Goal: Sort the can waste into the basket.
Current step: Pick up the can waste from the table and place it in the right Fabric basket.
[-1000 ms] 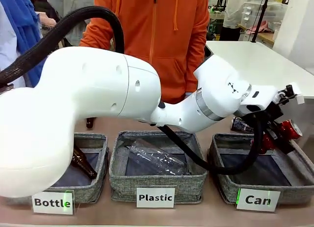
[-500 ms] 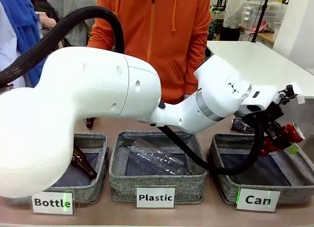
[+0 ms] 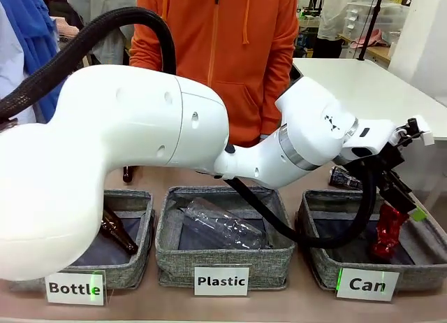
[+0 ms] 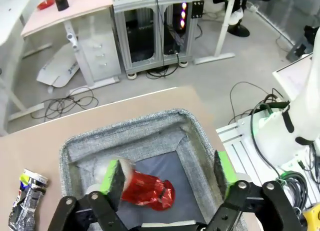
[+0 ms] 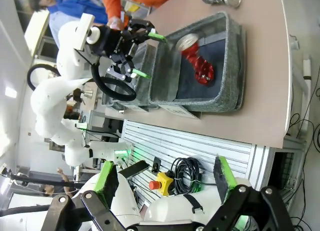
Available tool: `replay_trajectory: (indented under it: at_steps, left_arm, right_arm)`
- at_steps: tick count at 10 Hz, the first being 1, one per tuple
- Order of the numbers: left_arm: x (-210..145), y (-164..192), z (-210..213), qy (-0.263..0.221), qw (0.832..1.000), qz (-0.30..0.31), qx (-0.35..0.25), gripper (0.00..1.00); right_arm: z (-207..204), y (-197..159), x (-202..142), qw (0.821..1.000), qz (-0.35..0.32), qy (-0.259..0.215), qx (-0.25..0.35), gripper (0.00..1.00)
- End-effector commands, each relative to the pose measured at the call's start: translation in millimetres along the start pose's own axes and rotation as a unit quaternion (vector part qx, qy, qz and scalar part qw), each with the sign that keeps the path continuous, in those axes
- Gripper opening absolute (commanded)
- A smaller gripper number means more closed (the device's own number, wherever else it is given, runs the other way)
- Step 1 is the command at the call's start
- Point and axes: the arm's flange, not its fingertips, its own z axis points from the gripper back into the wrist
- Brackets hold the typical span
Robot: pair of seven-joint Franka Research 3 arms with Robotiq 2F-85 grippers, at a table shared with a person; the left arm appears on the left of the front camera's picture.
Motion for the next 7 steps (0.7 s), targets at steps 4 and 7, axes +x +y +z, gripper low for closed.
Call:
replay_trajectory:
  at_steps: [4,7]
  left_arm:
    - [3.6,-13.3,19.5,-0.017,1.000,0.016,-0.012,1.00]
    - [23.6,-41.6,34.5,0.019,1.000,-0.004,-0.016,1.00]
  right_arm:
    - [1.3,2.9,-7.5,1.000,-0.005,-0.001,-0.003,1.00]
    - [1.3,2.9,-7.5,1.000,-0.005,-0.001,-0.003,1.00]
